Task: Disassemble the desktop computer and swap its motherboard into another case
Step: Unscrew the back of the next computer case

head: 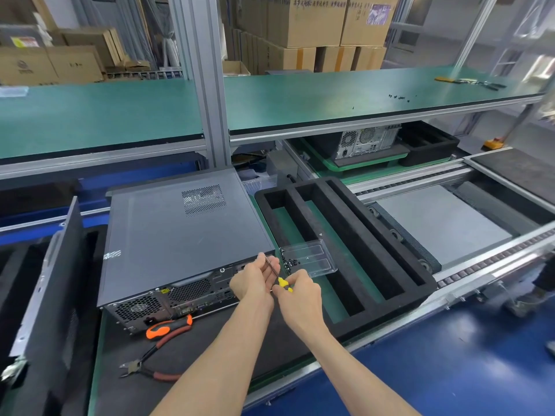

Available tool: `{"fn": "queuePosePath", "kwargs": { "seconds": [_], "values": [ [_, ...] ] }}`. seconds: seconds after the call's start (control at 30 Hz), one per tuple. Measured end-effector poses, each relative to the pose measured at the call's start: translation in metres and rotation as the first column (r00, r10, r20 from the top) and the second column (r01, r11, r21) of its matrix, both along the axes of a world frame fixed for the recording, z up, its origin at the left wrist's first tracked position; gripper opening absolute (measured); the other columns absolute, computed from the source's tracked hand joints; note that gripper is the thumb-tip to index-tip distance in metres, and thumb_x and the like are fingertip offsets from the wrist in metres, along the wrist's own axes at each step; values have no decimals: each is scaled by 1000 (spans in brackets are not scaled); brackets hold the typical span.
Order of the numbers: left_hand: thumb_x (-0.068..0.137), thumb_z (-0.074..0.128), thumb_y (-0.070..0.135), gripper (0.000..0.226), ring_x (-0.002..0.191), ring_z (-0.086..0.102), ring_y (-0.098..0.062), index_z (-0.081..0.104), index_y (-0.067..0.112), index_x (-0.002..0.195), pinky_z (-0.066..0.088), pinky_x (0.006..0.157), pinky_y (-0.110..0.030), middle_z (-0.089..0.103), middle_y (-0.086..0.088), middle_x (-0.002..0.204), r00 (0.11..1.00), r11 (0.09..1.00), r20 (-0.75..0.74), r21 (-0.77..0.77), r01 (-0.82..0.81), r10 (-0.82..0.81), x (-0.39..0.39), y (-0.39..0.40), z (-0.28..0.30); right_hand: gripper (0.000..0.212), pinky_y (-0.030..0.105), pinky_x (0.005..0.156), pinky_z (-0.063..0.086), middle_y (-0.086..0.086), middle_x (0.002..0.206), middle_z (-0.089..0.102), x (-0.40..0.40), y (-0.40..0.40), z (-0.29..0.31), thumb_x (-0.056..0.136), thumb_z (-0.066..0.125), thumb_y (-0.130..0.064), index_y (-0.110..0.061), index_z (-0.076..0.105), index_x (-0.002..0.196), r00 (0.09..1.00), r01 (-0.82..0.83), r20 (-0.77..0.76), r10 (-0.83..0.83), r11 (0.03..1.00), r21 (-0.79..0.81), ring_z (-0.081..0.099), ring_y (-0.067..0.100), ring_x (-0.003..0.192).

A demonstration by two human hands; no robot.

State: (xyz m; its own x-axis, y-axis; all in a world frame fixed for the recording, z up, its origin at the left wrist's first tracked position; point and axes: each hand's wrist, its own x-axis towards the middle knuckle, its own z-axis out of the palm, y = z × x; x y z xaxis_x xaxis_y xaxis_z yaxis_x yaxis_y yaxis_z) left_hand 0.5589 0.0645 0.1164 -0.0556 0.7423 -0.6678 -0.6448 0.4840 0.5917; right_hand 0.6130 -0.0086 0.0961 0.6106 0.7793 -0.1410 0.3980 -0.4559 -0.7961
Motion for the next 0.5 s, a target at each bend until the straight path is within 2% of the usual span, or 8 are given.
{"fn": "queuePosePath", "kwargs": {
  "seconds": [0.23, 0.5],
  "values": [
    [85, 70, -5, 5, 68, 75, -29, 67, -8, 88, 61, 54, -31, 74, -21, 76, 999, 999, -1, -17, 52, -52, -3, -1, -1, 22, 25, 53, 37, -7, 78, 57, 3, 2, -3, 84, 70, -28, -25, 48, 81, 1000, 16, 19, -15, 999, -28, 55, 9, 70],
    [81, 62, -3, 5, 61, 74, -23, 67, -4, 82, 60, 52, -28, 74, -20, 77, 997, 994, 71, -106, 13, -5, 4, -1, 5, 21, 25, 52, 36, -7, 78, 59, 6, -4, -3, 86, 68, -28, -26, 47, 81, 999, 10, 34, -9, 1000, -29, 56, 8, 70]
  ]
}}
